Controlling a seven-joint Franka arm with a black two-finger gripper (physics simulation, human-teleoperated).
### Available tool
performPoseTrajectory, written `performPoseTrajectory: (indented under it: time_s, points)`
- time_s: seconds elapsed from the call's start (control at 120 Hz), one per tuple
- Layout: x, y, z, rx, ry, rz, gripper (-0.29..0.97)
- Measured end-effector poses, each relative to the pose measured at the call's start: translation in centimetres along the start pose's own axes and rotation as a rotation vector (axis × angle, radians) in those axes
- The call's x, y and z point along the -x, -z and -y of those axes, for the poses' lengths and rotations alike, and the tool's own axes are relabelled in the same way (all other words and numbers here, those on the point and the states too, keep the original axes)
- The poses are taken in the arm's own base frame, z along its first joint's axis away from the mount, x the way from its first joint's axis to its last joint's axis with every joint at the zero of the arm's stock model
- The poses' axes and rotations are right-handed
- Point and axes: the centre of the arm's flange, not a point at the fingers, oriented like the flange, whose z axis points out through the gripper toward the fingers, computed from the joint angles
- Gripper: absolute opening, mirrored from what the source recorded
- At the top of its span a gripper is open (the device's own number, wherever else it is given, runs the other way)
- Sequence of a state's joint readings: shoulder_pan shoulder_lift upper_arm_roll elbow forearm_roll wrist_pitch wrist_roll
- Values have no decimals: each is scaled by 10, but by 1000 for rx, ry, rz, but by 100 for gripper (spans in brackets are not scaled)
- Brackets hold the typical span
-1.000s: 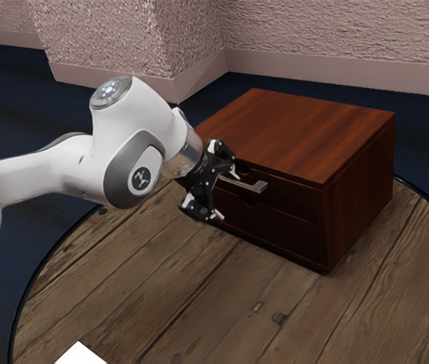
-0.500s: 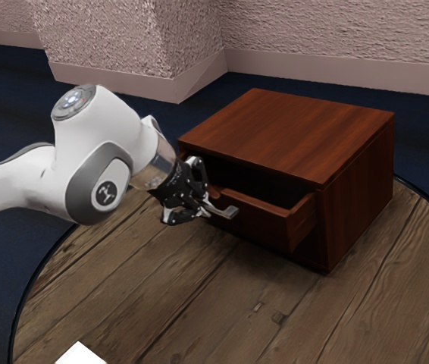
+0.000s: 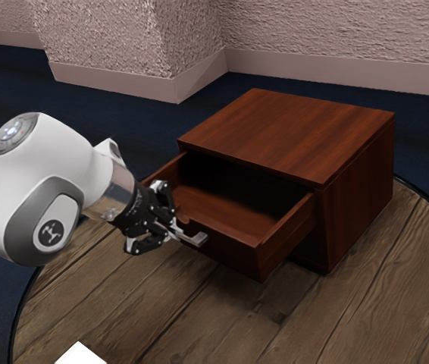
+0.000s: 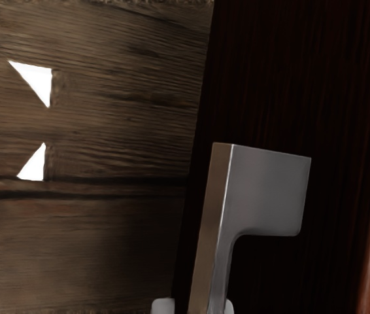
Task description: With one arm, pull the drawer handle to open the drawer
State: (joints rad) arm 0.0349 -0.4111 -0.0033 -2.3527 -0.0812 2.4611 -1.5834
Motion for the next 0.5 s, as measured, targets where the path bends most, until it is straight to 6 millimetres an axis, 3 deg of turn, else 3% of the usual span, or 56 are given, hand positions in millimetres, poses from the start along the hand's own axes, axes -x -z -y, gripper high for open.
performPoseTrajectory:
  time_s: [0.117, 0.25, 0.35, 0.45, 0.5]
  points:
    - [0, 6, 9, 11, 0, 0, -10]
    - [1, 15, 19, 30, -8, 2, 5]
    - [14, 24, 32, 50, -38, -3, 13]
    - [31, 53, 44, 114, -79, -38, 17]
    - [33, 78, 46, 151, -83, -47, 26]
